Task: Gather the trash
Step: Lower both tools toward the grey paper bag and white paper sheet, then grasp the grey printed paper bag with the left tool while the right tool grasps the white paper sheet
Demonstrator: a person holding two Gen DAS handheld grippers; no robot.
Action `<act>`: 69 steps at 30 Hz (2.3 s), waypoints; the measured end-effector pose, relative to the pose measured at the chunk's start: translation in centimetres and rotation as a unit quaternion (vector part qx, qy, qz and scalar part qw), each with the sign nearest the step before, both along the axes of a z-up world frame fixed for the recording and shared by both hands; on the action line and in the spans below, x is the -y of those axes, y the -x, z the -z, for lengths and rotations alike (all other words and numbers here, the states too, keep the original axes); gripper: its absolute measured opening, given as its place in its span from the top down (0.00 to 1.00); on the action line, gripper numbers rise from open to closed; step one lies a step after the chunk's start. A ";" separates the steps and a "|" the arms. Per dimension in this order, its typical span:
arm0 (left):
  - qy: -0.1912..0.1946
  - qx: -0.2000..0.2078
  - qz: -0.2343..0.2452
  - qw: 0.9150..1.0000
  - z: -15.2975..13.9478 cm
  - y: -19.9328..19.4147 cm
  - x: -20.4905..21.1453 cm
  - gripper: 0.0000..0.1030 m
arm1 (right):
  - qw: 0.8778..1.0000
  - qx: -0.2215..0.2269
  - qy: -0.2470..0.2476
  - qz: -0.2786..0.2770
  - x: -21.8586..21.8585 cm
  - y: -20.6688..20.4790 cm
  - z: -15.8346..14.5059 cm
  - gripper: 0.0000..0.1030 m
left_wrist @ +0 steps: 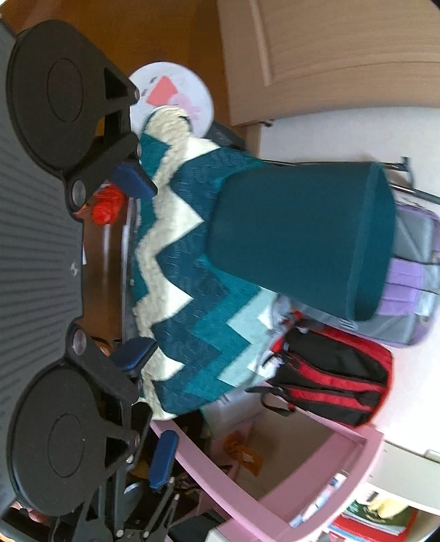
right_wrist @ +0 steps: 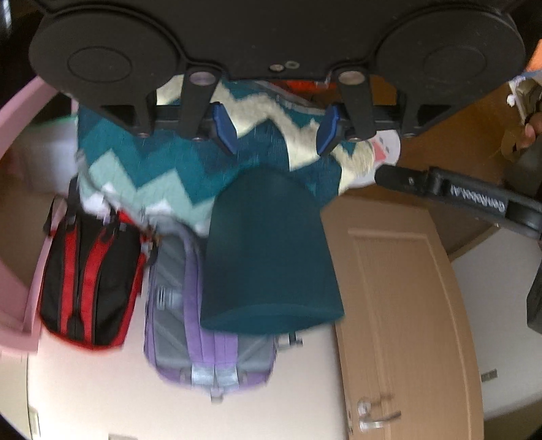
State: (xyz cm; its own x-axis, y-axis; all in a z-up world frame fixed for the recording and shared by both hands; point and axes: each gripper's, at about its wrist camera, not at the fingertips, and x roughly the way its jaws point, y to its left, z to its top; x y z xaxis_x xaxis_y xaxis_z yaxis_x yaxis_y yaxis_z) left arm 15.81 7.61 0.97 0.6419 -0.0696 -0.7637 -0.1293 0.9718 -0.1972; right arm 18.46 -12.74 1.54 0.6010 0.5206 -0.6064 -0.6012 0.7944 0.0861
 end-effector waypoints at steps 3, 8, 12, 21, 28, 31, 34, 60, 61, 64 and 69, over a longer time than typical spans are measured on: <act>0.012 -0.028 0.004 1.000 3.9 -0.5 -0.5 0.05 | 0.999 -0.044 -0.003 0.009 0.0 -0.6 3.8 0.49; 0.033 -0.099 -0.012 0.995 11.5 -2.1 -1.7 0.05 | 0.993 -0.115 0.012 0.015 -0.8 -2.0 10.8 0.49; 0.033 -0.154 -0.035 0.987 17.6 -3.8 -3.0 0.05 | 0.985 -0.169 0.035 0.006 -1.8 -3.5 16.3 0.49; 0.045 -0.244 -0.093 0.964 28.7 -7.4 -7.5 0.05 | 0.958 -0.280 0.058 0.012 -2.8 -7.1 28.3 0.49; 0.063 -0.320 -0.136 0.935 36.7 -10.8 -9.7 0.05 | 0.931 -0.354 0.073 0.044 -3.4 -10.9 36.6 0.49; 0.059 -0.345 -0.142 0.926 40.1 -11.9 -10.1 0.05 | 0.921 -0.378 0.078 0.056 -3.5 -12.3 39.8 0.49; 0.058 -0.360 -0.144 0.920 43.1 -12.7 -10.3 0.05 | 0.912 -0.397 0.081 0.056 -3.9 -13.1 42.9 0.49; 0.107 -0.360 -0.202 0.904 54.6 -14.7 -13.9 0.46 | 0.885 -0.458 0.058 0.065 -6.3 -16.5 55.4 0.51; 0.110 -0.361 -0.203 0.903 54.7 -14.7 -14.0 0.47 | 0.887 -0.455 0.057 0.063 -6.4 -16.4 55.3 0.51; 0.114 -0.356 -0.202 0.905 54.9 -14.7 -14.1 0.59 | 0.891 -0.446 0.060 0.055 -6.5 -16.4 55.1 0.52; 0.126 -0.352 -0.204 0.905 55.0 -14.7 -14.0 0.69 | 0.894 -0.441 0.068 0.040 -7.0 -16.2 55.3 0.96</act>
State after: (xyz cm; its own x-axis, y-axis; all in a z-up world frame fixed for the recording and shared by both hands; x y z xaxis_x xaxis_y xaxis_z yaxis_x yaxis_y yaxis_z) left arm 30.50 21.63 -54.06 0.0145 -0.1648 -0.9862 -0.6465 0.7509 -0.1350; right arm 34.71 -5.71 -53.79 -0.1095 0.3838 -0.9169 -0.2885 0.8705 0.3988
